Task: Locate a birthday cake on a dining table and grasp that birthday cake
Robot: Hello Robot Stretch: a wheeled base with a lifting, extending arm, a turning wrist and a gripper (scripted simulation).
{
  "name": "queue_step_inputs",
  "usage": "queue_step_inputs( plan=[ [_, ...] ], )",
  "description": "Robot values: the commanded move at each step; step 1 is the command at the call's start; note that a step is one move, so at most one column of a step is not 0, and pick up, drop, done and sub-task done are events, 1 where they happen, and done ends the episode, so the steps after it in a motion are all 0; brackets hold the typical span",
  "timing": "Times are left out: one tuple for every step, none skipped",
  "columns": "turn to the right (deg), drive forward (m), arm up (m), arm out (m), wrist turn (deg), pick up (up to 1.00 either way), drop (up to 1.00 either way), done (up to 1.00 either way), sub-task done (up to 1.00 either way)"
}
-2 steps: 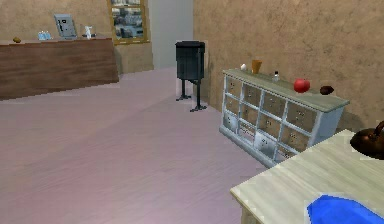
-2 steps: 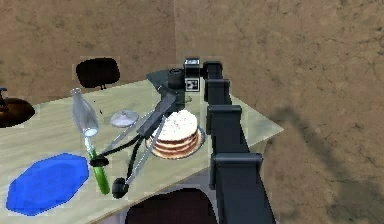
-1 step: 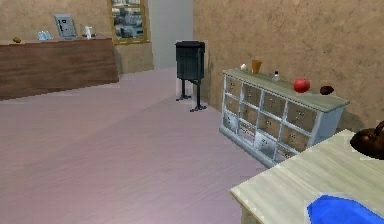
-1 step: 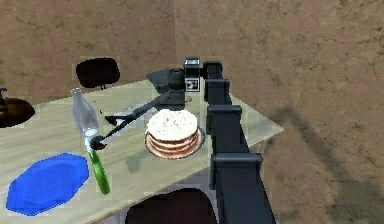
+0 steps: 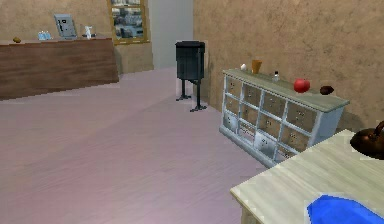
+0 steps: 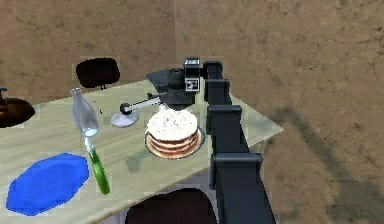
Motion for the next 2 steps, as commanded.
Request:
queue_step_inputs(
  plan=[
    [0.0,0.00,0.00,0.00,30.0,0.00,0.00,0.00,0.00],
    [0.0,0.00,-0.30,0.00,0.0,0.00,0.00,0.00,0.00]
  ],
)
